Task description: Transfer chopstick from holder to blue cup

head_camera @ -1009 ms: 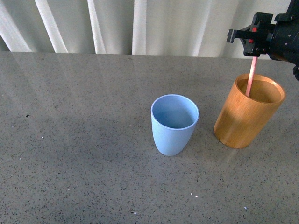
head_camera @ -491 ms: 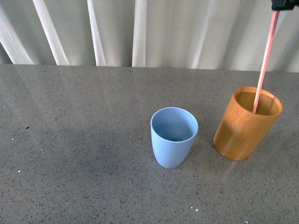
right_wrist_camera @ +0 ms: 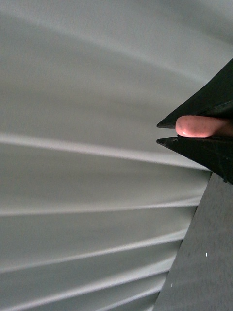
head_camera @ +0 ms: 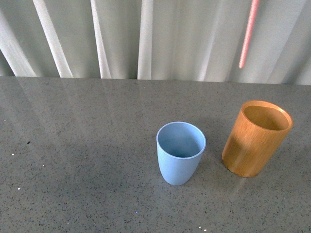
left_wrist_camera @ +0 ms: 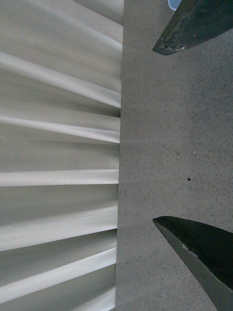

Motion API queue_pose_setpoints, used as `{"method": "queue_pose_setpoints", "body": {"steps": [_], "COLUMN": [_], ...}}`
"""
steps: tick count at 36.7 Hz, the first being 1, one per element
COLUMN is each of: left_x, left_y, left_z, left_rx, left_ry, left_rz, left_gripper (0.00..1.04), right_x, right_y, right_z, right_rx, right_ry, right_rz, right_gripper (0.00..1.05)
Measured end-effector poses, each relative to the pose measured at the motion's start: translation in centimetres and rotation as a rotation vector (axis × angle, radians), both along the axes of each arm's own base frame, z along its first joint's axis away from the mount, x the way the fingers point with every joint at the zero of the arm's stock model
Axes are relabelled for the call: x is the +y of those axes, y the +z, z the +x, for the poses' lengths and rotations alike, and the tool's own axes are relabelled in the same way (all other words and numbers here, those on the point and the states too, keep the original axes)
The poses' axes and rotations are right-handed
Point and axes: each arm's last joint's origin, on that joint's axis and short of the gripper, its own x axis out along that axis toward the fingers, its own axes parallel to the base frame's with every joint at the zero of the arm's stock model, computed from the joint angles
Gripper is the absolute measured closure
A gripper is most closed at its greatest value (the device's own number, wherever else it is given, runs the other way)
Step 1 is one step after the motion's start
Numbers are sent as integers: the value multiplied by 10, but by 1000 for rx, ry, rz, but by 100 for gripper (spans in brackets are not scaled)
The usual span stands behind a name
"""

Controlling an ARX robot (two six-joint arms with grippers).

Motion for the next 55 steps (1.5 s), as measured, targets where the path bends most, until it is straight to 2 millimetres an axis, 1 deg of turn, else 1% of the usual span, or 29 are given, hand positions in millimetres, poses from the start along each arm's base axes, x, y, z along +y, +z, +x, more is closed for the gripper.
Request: {"method": "queue_pose_setpoints", "body": {"steps": [4,9,15,21,23,30,39,42,46,50,51,55], "left_x": [0,0,0,0,0,0,0,0,0,0,0,0], "left_y": [0,0,0,0,0,0,0,0,0,0,0,0], "left_z": [0,0,0,0,0,0,0,0,0,0,0,0], "left_rx": [0,0,0,0,0,0,0,0,0,0,0,0], "left_ry": [0,0,0,0,0,0,0,0,0,0,0,0], "left_rz": [0,0,0,0,0,0,0,0,0,0,0,0], "left_gripper": [7,7,7,7,7,7,7,7,7,7,7,7], "right_x": [15,31,48,58,59,62,61,60,56,55,55,55], "right_y": [1,-10,-39,-62,-67,-75,-93,-102,-122,-133,-134,-135], "right_z": [-7,-7,-3,2,4,9,16,17,19,19,19,19], "right_rx": [16,55,110,165,179,190,201,214,252,282,288,305], "right_ry": [59,98,130,158,162,163,147,130,103,93,90,90], "right_rz": [24,43,35,23,23,31,41,39,36,39,40,64], "right_gripper": [103,103,103,103,103,103,103,103,103,103,100,79]}}
